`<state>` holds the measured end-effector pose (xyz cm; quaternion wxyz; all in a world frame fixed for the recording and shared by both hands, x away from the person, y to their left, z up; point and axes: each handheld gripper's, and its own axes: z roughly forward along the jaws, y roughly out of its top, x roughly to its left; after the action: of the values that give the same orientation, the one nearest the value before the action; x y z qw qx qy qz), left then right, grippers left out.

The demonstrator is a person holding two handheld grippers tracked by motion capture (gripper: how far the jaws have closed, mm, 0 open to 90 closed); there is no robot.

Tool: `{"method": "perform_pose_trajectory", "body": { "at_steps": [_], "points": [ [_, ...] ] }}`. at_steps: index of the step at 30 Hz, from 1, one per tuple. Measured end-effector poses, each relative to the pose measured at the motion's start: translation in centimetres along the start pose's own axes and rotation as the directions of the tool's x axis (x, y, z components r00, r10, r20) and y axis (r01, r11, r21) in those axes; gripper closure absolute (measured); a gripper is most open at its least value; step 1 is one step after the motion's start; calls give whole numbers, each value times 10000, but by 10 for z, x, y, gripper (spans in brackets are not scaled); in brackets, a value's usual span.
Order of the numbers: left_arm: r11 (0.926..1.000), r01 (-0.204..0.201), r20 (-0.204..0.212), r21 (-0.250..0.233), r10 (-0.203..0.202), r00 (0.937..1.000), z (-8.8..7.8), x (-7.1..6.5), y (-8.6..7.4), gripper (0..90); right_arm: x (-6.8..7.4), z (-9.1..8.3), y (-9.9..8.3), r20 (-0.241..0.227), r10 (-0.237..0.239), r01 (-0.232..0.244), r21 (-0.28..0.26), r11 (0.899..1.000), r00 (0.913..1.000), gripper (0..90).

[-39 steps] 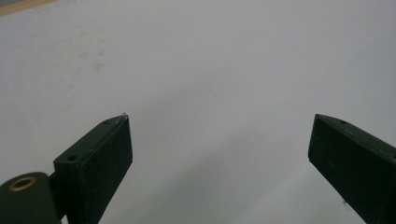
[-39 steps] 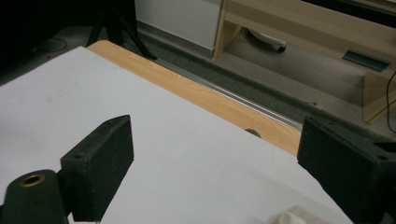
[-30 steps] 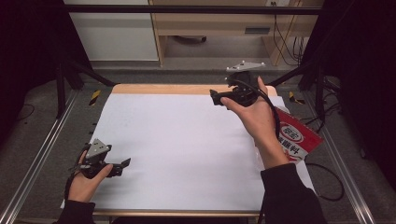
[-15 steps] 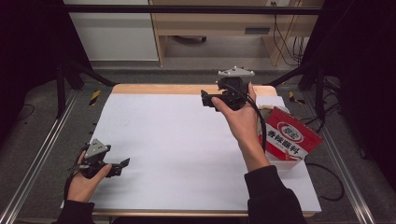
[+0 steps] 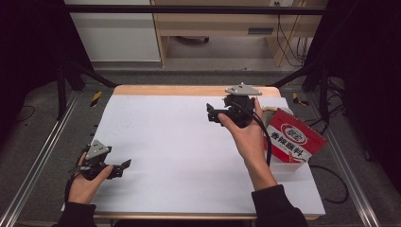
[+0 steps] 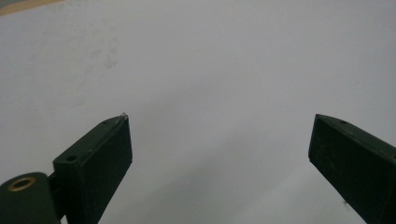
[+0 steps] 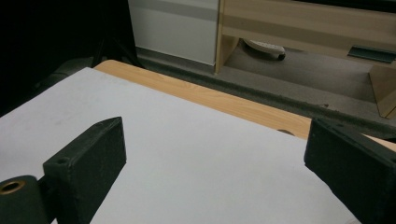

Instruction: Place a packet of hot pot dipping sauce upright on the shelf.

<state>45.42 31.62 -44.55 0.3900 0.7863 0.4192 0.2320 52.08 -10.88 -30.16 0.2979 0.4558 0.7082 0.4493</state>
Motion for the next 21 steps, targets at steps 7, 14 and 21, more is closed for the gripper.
{"method": "perform_pose_trajectory", "body": {
  "at_steps": [7, 14, 21],
  "points": [
    [9999, -100, -32, 43, 100, 9999, 0, -1, 0, 61, 3, -2, -23, -37, 16, -15, 46, 10000, 10000, 66],
    [9999, -92, -153, 59, 93, 9998, -2, -1, -2, 61, 5, -6, -41, -231, 88, -87, 53, 9999, 9997, 68],
    [9999, -142, -187, 38, 142, 9997, -2, -2, -2, 58, 7, -7, -59, -362, 72, -64, 219, 9997, 9993, 69]
  ]
}}
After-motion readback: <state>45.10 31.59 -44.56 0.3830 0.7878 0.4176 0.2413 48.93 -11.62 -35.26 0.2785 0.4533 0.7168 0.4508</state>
